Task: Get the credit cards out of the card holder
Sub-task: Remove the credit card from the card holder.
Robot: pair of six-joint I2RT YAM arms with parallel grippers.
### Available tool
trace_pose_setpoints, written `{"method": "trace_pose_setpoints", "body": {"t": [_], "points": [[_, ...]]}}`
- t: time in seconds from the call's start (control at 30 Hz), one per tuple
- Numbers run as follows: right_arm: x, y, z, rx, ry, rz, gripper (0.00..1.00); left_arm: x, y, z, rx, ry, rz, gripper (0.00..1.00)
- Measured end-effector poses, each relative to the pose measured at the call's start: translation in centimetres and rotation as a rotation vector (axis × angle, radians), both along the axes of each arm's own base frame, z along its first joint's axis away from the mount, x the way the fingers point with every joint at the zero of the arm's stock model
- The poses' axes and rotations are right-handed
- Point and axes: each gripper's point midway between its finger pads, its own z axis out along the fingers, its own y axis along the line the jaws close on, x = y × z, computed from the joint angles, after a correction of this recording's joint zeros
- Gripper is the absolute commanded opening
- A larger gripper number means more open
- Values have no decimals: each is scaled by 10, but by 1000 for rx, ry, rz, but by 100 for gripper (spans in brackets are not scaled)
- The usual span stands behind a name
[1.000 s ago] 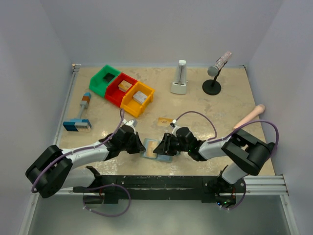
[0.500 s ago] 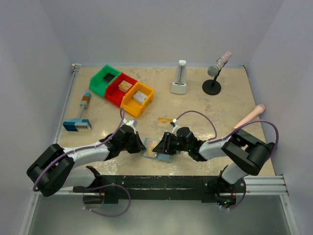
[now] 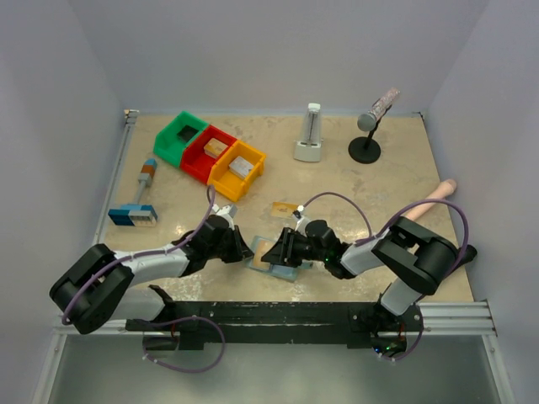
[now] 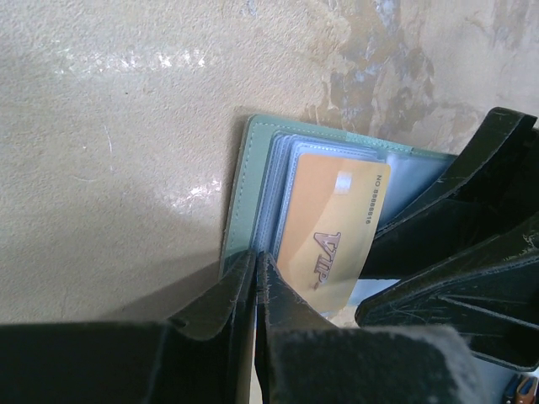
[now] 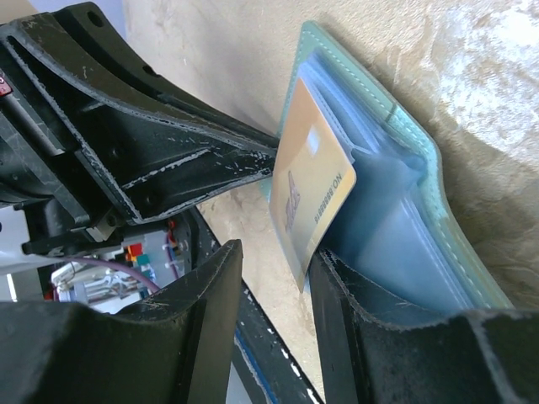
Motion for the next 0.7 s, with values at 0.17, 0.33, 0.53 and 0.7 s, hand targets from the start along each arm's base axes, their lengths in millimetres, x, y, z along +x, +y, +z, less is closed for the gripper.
{"method": "trace_pose_setpoints", "body": {"t": [0.17,0.33,0.53,0.7], "points": [[-1,1,1,5,4,7,42,-1,-3,0,-22,-7,-9,8],[-1,0,1,5,5,8,42,-2,-6,0,-42,-7,-20,8],[0,3,4,12,1,9,42,-8,-9,0,-78,12,-33,8],[1,5,3,12,7,8,42,-12,-11,0,-95,25,-43,8]]}}
